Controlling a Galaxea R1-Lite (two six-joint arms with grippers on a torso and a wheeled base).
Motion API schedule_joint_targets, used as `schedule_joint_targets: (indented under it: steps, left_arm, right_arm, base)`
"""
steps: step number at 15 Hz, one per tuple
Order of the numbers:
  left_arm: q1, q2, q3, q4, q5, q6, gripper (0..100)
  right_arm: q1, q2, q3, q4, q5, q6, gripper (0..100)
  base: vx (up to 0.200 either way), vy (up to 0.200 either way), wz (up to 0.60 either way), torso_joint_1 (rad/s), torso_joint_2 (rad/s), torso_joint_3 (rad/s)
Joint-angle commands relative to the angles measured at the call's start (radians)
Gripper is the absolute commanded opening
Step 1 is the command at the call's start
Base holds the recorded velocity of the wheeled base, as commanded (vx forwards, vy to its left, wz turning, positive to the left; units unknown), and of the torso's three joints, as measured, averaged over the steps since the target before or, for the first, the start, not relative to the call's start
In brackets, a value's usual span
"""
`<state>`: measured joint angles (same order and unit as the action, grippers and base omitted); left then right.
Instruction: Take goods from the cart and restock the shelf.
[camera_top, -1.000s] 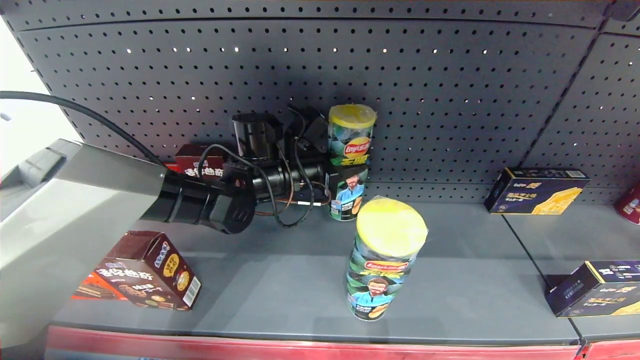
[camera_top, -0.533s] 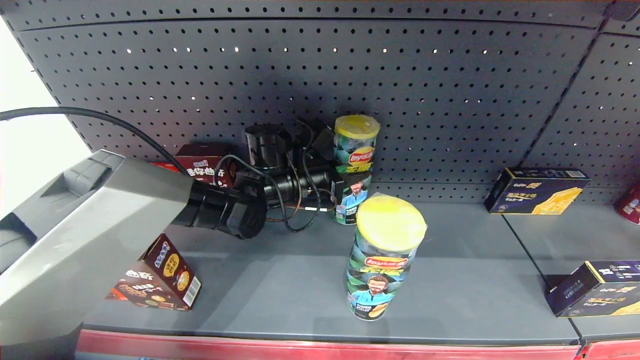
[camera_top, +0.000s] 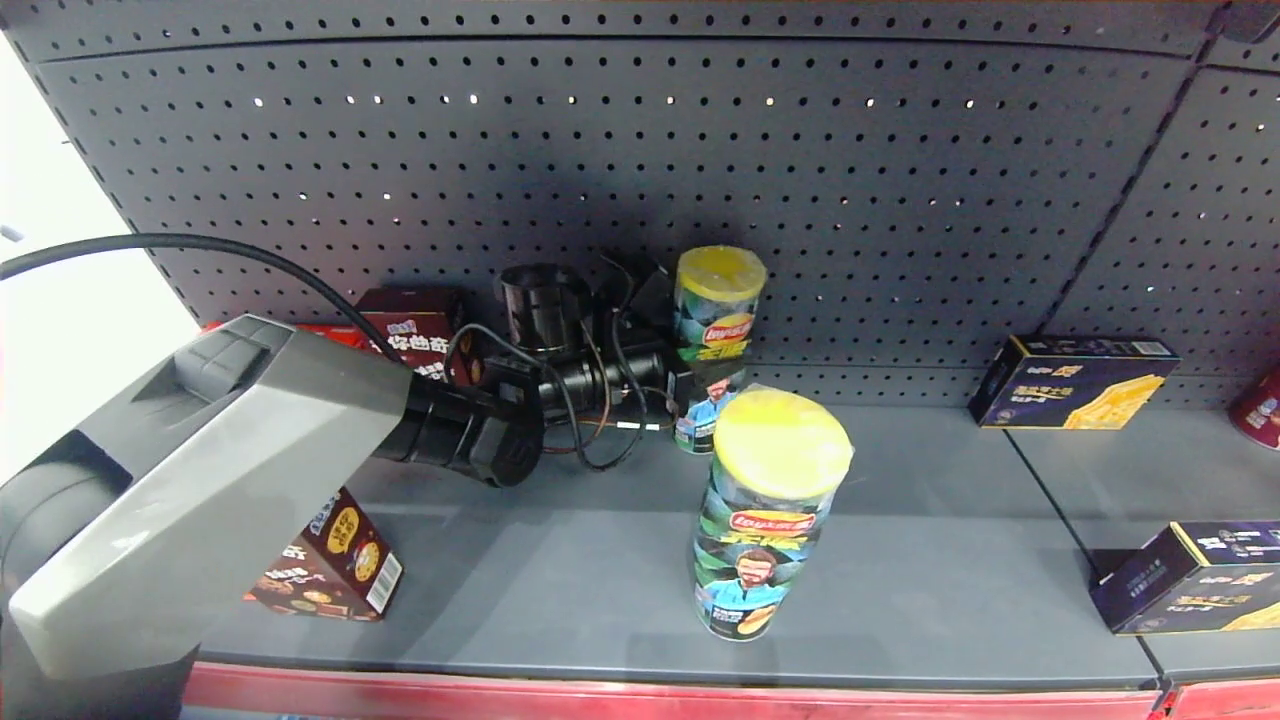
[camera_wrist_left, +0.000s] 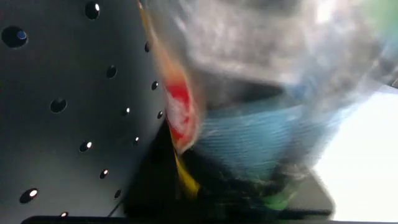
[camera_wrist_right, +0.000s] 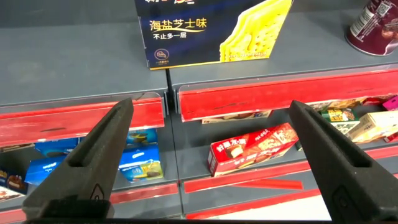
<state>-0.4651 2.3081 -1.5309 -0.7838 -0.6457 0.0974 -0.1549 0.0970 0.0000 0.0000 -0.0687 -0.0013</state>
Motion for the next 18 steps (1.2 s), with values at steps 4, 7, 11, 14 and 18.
schedule_joint_targets:
  steps: [4, 7, 11, 14, 18]
  left_arm:
    - [-0.003, -0.015, 0.017, 0.011, 0.001, -0.001, 100]
    - [0.006, -0.13, 0.044, 0.129, 0.005, -0.001, 100]
    - [0.005, -0.22, 0.031, 0.281, 0.047, 0.001, 100]
    - [-0.001, -0.296, 0.031, 0.408, 0.072, 0.004, 100]
    - [-0.003, -0.343, 0.041, 0.548, 0.155, 0.114, 100]
  right_arm:
    - [0.0, 0.003, 0.0, 0.0, 0.0, 0.0, 100]
    - [0.0, 0.003, 0.0, -0.002, 0.0, 0.0, 100]
    - [0.0, 0.003, 0.0, 0.0, 0.0, 0.0, 100]
    - [0.0, 0.003, 0.0, 0.0, 0.0, 0.0, 100]
    - [0.0, 0.003, 0.0, 0.0, 0.0, 0.0, 100]
  base:
    - [0.0, 0.0, 0.0, 0.0, 0.0, 0.0]
    - [0.0, 0.0, 0.0, 0.0, 0.0, 0.0]
    - [0.0, 0.0, 0.0, 0.0, 0.0, 0.0]
    - [0.0, 0.0, 0.0, 0.0, 0.0, 0.0]
    - [0.0, 0.0, 0.0, 0.0, 0.0, 0.0]
